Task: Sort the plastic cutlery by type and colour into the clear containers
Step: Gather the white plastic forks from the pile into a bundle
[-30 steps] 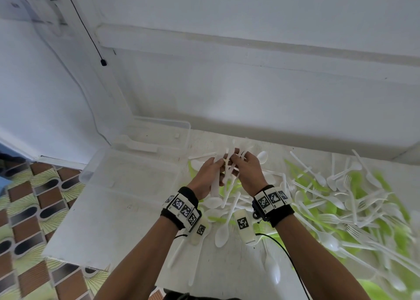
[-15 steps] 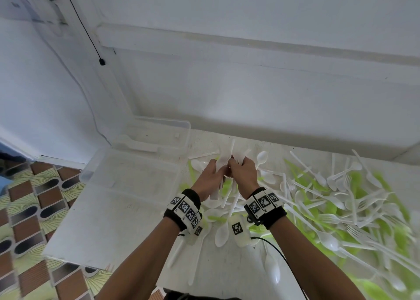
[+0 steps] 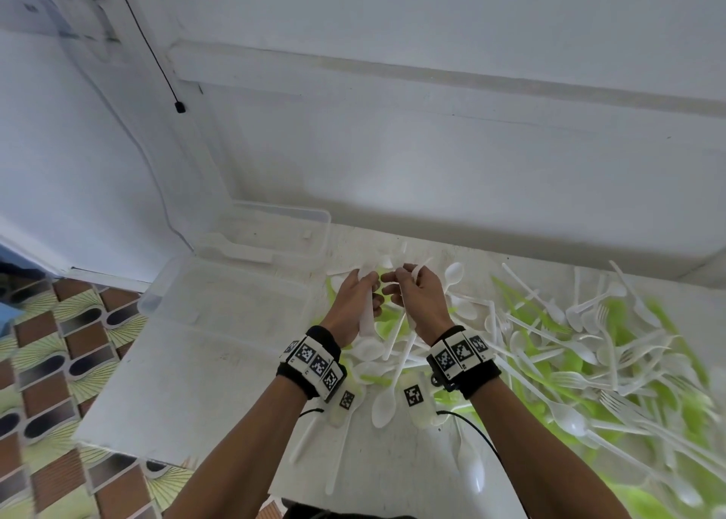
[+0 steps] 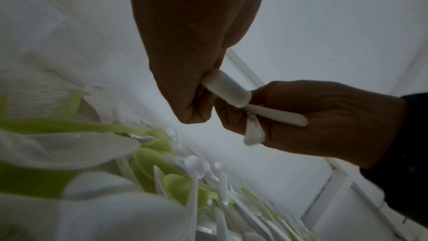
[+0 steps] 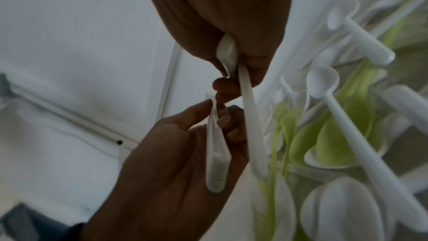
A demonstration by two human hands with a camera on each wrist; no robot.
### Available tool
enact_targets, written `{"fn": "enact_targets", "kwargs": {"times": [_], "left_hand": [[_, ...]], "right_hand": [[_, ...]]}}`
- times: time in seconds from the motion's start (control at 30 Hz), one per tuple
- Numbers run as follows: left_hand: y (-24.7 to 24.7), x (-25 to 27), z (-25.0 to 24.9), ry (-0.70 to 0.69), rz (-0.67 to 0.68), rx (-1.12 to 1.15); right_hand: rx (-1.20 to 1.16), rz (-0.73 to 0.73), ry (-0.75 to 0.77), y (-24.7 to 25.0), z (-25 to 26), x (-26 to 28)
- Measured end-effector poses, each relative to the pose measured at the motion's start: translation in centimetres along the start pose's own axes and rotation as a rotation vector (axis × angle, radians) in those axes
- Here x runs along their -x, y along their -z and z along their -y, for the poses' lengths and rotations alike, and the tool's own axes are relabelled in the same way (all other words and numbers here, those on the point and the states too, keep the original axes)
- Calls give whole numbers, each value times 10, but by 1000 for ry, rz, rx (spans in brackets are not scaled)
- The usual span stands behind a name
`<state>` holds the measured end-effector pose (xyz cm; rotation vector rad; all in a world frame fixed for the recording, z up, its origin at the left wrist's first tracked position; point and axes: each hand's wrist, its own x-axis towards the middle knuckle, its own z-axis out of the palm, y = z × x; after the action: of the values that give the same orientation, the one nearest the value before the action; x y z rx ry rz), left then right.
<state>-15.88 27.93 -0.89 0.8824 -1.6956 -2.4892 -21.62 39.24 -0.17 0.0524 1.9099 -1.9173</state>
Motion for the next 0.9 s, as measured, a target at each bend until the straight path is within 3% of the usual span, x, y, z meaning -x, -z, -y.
{"fn": "enact_targets", "kwargs": {"times": [0.2, 0.43, 0.6, 0.8, 0.9], "left_hand": [[-3, 0, 1, -3, 25, 7], [-11, 7, -3, -18, 75, 15], [-15, 10, -5, -19, 120, -14], [-21, 14, -3, 3, 133, 13], [-19, 12, -2, 18, 160, 86]], "right_hand": [[-190, 32, -138, -4, 8, 6], [-236, 52, -122, 2, 14, 11], [-39, -12, -29, 7, 5, 6], [418, -136, 271, 4, 4, 13], [487, -142, 353, -1, -2, 14]]}}
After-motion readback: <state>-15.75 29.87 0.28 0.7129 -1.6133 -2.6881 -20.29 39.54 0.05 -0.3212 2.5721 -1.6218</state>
